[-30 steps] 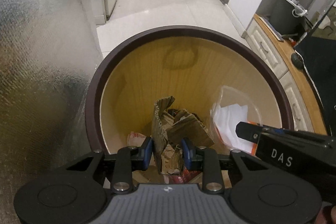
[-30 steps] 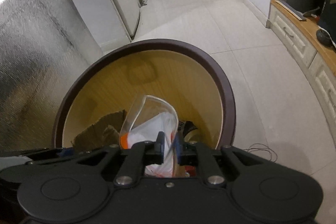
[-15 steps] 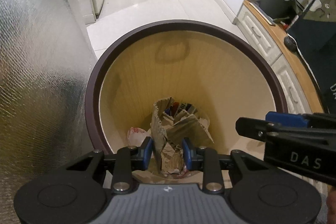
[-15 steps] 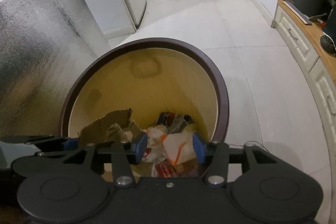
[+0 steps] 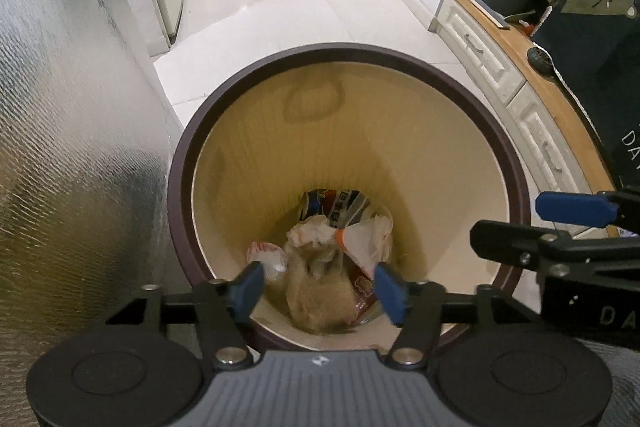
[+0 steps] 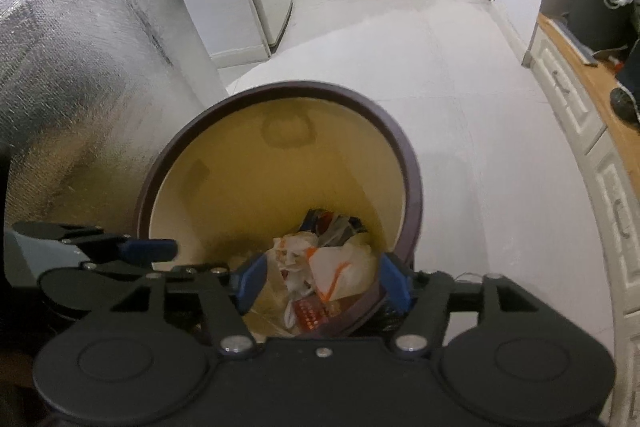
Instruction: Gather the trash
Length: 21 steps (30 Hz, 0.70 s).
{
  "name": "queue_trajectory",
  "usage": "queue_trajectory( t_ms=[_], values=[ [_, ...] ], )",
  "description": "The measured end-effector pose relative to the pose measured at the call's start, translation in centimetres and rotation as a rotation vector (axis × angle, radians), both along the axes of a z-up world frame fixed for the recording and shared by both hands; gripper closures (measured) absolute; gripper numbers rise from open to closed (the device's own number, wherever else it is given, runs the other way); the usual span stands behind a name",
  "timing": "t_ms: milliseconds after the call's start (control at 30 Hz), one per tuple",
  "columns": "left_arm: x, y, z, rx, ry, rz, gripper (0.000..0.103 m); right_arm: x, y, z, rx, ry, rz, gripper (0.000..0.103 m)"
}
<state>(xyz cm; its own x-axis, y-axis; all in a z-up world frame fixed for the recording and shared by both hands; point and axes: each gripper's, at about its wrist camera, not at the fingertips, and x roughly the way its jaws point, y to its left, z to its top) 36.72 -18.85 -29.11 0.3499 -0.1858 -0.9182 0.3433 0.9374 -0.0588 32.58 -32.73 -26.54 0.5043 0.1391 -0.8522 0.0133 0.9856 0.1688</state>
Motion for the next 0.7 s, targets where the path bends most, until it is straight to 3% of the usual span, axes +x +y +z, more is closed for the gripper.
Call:
queue_trajectory(
  t_ms=[267, 467, 700],
  values=[
    [-1.2, 0.2, 1.0, -0.005, 0.004, -0.014, 0.015, -0.8, -0.6, 1.1, -0.031, -0.011, 0.001, 0.031],
    [-2.1, 0.7, 1.8, -0.007, 0.002, -0.013, 0.009, -1.3, -0.6, 1.1, -0.059, -0.024, 0.021, 0.025],
    [-2.9, 1.7, 2.9, -0.022, -0.011, 0.017, 0.003, -2.1, -0.5, 2.3, -0.083, -0.062, 0.029, 0.010]
  ],
)
